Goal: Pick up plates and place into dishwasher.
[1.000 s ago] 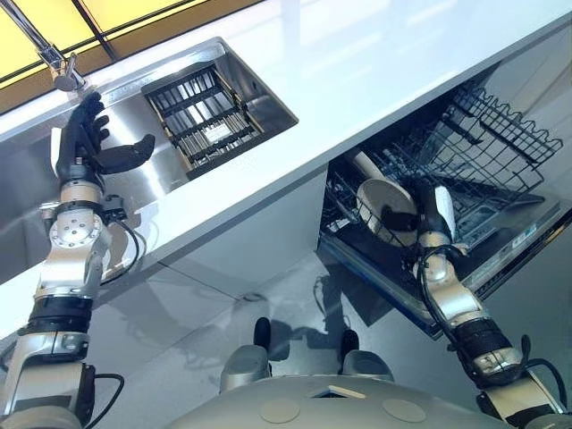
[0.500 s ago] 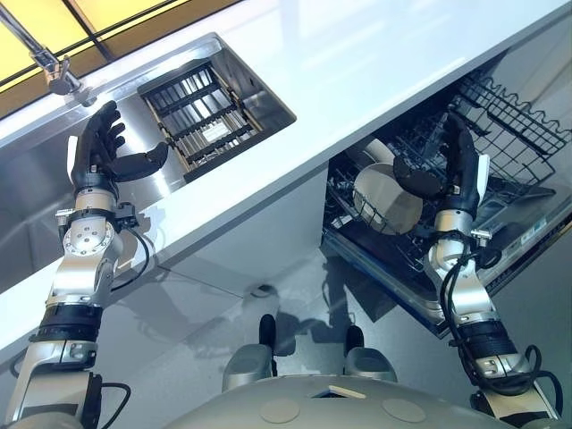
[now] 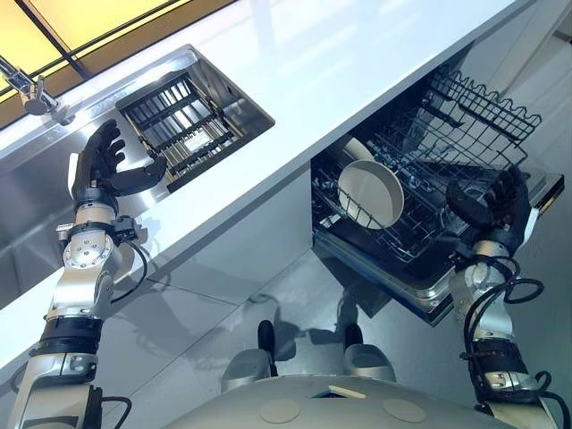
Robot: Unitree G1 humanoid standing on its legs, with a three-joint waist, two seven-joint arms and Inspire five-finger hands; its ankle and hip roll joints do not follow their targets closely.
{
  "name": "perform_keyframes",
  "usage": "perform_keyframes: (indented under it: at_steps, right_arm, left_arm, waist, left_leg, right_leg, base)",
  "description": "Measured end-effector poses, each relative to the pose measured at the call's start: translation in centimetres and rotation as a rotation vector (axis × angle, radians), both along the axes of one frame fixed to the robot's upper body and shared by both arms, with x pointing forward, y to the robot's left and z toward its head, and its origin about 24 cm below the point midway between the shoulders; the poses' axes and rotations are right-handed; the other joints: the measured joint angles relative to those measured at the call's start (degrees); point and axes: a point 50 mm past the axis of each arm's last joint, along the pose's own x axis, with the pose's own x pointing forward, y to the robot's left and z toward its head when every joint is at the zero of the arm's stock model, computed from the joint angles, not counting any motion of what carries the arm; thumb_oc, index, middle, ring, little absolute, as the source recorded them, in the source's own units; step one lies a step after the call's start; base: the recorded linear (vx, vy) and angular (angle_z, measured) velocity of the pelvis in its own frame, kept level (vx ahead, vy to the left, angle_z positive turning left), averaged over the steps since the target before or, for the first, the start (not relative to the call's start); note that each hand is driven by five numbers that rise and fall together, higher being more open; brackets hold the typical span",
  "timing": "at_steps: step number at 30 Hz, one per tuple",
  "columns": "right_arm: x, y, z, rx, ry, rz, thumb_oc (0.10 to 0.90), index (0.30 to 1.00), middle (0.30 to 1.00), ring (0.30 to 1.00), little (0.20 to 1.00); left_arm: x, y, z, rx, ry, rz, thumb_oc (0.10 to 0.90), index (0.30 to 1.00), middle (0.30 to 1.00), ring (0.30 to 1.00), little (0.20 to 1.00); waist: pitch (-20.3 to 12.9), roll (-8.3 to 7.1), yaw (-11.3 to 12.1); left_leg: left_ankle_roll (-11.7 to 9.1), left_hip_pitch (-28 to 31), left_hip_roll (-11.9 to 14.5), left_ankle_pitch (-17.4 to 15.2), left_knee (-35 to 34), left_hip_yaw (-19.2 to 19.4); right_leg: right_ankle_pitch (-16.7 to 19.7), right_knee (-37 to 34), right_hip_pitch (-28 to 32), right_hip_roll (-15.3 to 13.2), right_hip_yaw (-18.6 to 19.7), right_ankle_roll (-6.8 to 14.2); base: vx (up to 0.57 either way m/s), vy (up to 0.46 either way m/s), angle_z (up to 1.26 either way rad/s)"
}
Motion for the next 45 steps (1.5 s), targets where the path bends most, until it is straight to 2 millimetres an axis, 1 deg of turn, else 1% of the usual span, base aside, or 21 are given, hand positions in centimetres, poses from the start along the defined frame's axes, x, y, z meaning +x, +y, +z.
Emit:
perform_keyframes:
  at_steps: [3,8,12,14,16,18,21,25,28,31,34,37,41,43,44,45]
  right_arm:
    - [-0.5,0.1,-2.0,0.034,0.110,0.024,0.800,0.900,0.900,0.900,0.900]
    - [-0.5,0.3,-3.4,0.056,0.203,0.065,0.800,0.900,0.900,0.900,0.900]
    - [-0.5,-0.4,-3.6,0.076,0.230,0.048,0.800,0.900,0.900,0.900,0.900]
    - [-0.6,-0.7,-3.7,0.080,0.242,0.039,0.800,0.900,0.900,0.900,0.900]
    - [-0.5,-1.0,-3.9,0.099,0.255,0.023,0.800,0.900,0.900,0.900,0.900]
    - [-0.4,-1.5,-3.7,0.142,0.239,0.004,0.800,0.900,0.900,0.900,0.900]
    - [-0.1,-1.6,-3.6,0.257,0.174,0.000,0.800,0.900,0.900,0.900,0.900]
    - [0.2,-1.0,-3.7,0.418,0.061,-0.010,0.800,0.900,0.900,0.900,0.900]
    - [0.5,-0.6,-3.4,0.468,-0.010,-0.022,0.800,0.900,0.900,0.900,0.900]
    - [1.3,0.3,-3.0,0.484,-0.047,0.003,0.800,0.900,0.900,0.900,0.900]
    - [2.6,0.9,-2.0,0.460,-0.086,0.033,0.800,0.900,0.900,0.900,0.900]
    - [4.4,1.9,-0.7,0.446,-0.118,0.051,0.800,0.900,0.900,0.900,0.900]
    - [7.3,3.4,1.9,0.400,-0.170,0.136,0.800,0.900,0.900,0.900,0.900]
    - [9.0,4.2,3.8,0.368,-0.199,0.170,0.800,0.900,0.900,0.900,0.900]
    - [9.2,4.2,4.0,0.364,-0.201,0.148,0.800,0.900,0.900,0.900,0.900]
    - [9.3,3.7,4.7,0.335,-0.220,0.134,0.800,0.900,0.900,0.900,0.900]
  left_arm:
    - [0.0,0.1,0.0,0.003,0.006,-0.007,0.800,0.900,0.900,0.900,0.900]
    - [0.1,0.2,0.1,0.009,0.011,-0.014,0.800,0.900,0.900,0.900,0.900]
    - [0.1,0.3,0.3,0.020,0.020,-0.019,0.800,0.900,0.900,0.900,0.900]
    - [0.2,0.7,0.6,0.037,0.034,-0.022,0.800,0.900,0.900,0.900,0.900]
    - [0.5,0.5,0.9,0.038,0.030,-0.028,0.800,0.900,0.900,0.900,0.900]
    - [0.9,0.2,1.2,0.043,0.023,-0.042,0.800,0.900,0.900,0.900,0.900]
    - [1.3,0.1,1.8,0.049,0.005,-0.050,0.800,0.900,0.900,0.900,0.900]
    - [1.5,0.2,2.4,0.049,-0.009,-0.052,0.800,0.900,0.900,0.900,0.900]
    - [1.8,0.2,2.1,0.044,0.003,-0.052,0.800,0.900,0.900,0.900,0.900]
    - [2.0,0.0,1.4,0.043,0.038,-0.054,0.800,0.900,0.900,0.900,0.900]
    - [2.3,-0.2,1.0,0.042,0.051,-0.056,0.800,0.900,0.900,0.900,0.900]
    - [2.8,-0.3,0.6,0.030,0.068,-0.051,0.800,0.900,0.900,0.900,0.900]
    - [3.4,-0.4,0.7,0.021,0.052,-0.049,0.800,0.900,0.900,0.900,0.900]
    - [3.8,-0.6,0.8,0.025,0.048,-0.059,0.800,0.900,0.900,0.900,0.900]
    - [4.0,-0.9,1.0,0.029,0.038,-0.073,0.800,0.900,0.900,0.900,0.900]
    - [4.0,-0.9,1.1,0.031,0.029,-0.078,0.800,0.900,0.900,0.900,0.900]
  waist:
    - [0.00,0.00,0.46]
    - [0.00,0.00,1.48]
    - [0.00,0.00,2.90]
    - [0.01,-0.01,2.99]
    - [0.04,-0.05,3.11]
    - [0.08,-0.11,3.68]
    - [0.54,-0.57,3.70]
    - [1.59,-0.90,3.57]
    - [2.53,-0.86,3.31]
    - [2.75,-0.85,3.17]
    - [3.15,-0.79,3.14]
    - [3.20,-0.69,3.57]
    - [3.31,-0.51,4.74]
    - [3.61,0.08,6.18]
    - [3.86,0.47,6.98]
    - [4.17,0.91,7.61]
  left_leg:
    - [-0.01,0.19,-0.02,0.01,0.01,-0.17]
    - [-0.09,0.22,-0.04,0.22,0.02,-1.14]
    - [-0.09,0.08,-0.04,0.26,0.01,-1.47]
    - [-0.09,-0.45,-0.08,0.52,0.01,-2.20]
    - [-0.09,-1.03,-0.13,0.88,0.02,-2.90]
    - [-0.08,-1.51,-0.14,1.08,0.02,-3.10]
    - [-0.15,-1.88,-0.12,1.37,0.02,-3.49]
    - [-0.14,-1.92,-0.13,1.40,0.02,-3.52]
    - [-0.16,-1.92,-0.12,1.50,0.02,-3.52]
    - [-0.17,-1.99,-0.12,1.50,0.02,-3.49]
    - [-0.16,-1.99,-0.12,1.50,0.02,-3.48]
    - [-0.18,-2.00,-0.13,1.56,0.02,-3.53]
    - [-0.22,-2.67,-0.19,1.87,0.03,-4.39]
    - [-0.20,-2.79,-0.28,1.93,0.04,-4.89]
    - [-0.21,-2.93,-0.33,1.95,0.05,-5.29]
    - [-0.21,-3.12,-0.41,1.95,0.05,-5.65]
  right_leg:
    - [0.04,0.00,0.29,0.00,-0.11,-0.05]
    - [0.00,-0.01,0.89,0.02,-1.22,-0.01]
    - [-0.09,-0.01,0.93,0.04,-1.49,0.11]
    - [-0.10,-0.01,0.83,0.05,-2.16,0.10]
    - [-0.09,-0.01,0.64,0.06,-2.85,0.10]
    - [-0.08,-0.01,0.29,0.07,-3.02,0.10]
    - [0.00,-0.01,0.11,0.17,-3.31,0.00]
    - [0.03,-0.01,0.11,0.18,-3.35,-0.02]
    - [0.06,-0.01,0.09,0.18,-3.34,-0.07]
    - [0.07,-0.02,-0.05,0.17,-3.35,-0.08]
    - [0.16,-0.03,-0.04,0.16,-3.36,-0.19]
    - [0.33,-0.05,-0.04,0.15,-3.42,-0.41]
    - [0.36,-0.07,0.00,0.15,-4.61,-0.47]
    - [0.39,-0.08,0.12,0.14,-5.00,-0.51]
    - [0.38,-0.07,0.21,0.14,-5.51,-0.52]
    - [0.38,-0.07,0.27,0.10,-6.24,-0.53]
  base:
    - [0.03,-0.081,0.02]
    - [0.00,-0.060,0.11]
    - [-0.01,-0.053,0.05]
    - [-0.02,-0.049,0.16]
    - [-0.02,-0.036,0.17]
    - [-0.02,-0.027,0.07]
    - [-0.01,-0.014,0.04]
    - [0.00,0.000,0.00]
    - [0.01,0.012,-0.01]
    - [0.05,0.060,-0.03]
    - [0.06,0.072,0.00]
    - [0.06,0.060,0.00]
    - [0.07,0.046,0.14]
    - [0.07,0.022,0.14]
    - [0.06,0.013,0.19]
    - [0.05,0.014,0.20]
